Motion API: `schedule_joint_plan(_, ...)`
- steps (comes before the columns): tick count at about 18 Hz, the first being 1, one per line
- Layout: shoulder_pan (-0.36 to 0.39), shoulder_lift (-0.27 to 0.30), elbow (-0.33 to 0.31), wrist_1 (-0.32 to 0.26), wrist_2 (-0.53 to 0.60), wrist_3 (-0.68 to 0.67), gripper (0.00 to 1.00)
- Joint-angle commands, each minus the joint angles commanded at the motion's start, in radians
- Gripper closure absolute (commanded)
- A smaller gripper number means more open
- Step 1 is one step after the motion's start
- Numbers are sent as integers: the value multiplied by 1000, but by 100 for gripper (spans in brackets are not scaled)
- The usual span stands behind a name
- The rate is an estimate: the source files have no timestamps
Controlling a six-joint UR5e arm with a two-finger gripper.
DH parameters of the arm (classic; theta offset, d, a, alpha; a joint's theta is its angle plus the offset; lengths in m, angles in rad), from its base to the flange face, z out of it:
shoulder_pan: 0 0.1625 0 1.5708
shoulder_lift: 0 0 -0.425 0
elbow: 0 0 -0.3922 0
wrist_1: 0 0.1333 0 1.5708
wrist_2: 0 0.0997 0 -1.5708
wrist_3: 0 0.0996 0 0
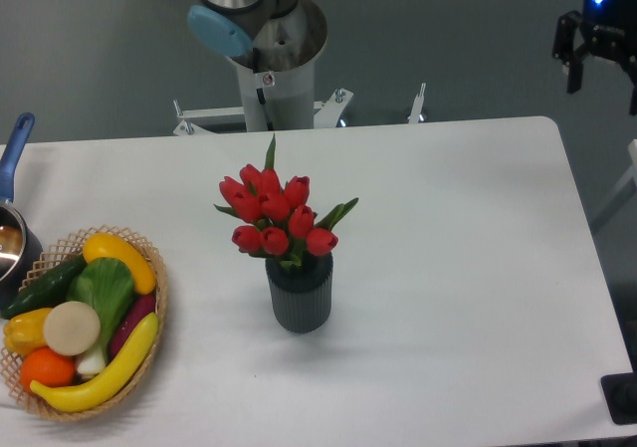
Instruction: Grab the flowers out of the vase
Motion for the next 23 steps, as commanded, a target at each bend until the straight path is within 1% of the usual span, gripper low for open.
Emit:
schedule_joint_plan(3,2,2,0,0,-2,3,0)
schedule_joint_plan(5,5,3,-11,-2,-8,0,0)
schedule_joint_plan(7,5,11,-40,0,-11,-8,0)
schedule_joint_plan(9,5,17,-61,-2,-46,-34,0)
schedule_joint_plan(13,-2,38,-116,0,-66,-147,0)
schedule_joint_plan(14,-2,38,-124,0,-78,-161,0)
schedule_joint_plan(17,-3,40,-173,2,-138,-173,0)
schedule_joint_plan(19,-6,43,-190,2,-169,-196,0)
schedule_joint_plan(23,-29,49,-216,3,-176,-224,0)
